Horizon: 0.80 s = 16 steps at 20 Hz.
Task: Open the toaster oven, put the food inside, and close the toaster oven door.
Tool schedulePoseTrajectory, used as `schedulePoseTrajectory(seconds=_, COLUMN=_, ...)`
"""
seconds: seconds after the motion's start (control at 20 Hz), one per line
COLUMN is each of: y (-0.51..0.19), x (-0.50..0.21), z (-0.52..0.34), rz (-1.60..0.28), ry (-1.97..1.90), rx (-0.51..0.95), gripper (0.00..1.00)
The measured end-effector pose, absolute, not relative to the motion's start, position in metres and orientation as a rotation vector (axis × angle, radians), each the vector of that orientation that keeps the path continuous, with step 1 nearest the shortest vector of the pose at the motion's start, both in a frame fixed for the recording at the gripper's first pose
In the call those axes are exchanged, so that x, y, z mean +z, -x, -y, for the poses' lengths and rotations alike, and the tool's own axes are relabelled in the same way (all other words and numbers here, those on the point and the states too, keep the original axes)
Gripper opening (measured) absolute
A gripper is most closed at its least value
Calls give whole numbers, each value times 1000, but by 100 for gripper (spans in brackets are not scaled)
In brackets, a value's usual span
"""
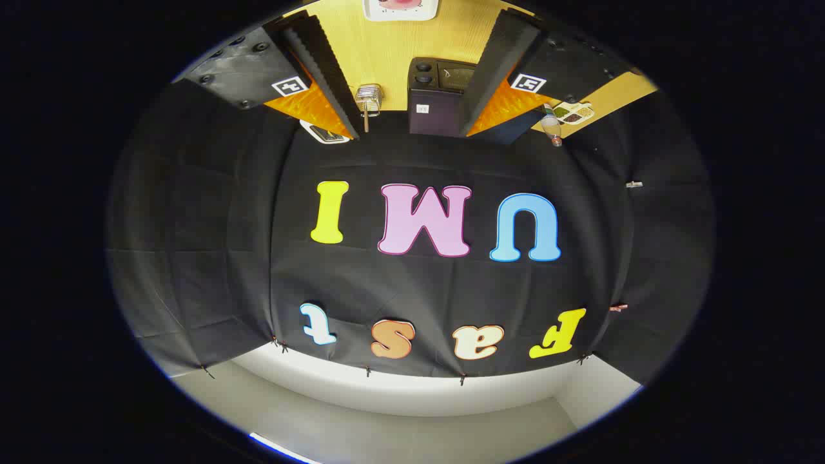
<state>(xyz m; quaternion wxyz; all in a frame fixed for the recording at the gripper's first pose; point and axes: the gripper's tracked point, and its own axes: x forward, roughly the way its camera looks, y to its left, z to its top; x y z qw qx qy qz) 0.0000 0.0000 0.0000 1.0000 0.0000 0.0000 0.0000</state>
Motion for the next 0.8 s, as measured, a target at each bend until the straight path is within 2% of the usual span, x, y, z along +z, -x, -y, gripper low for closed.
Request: schedulePoseTrajectory(seconds=0.8, y=-1, x=-5, z=6, rz=-19, ry=-36, rx=-11, gripper=98)
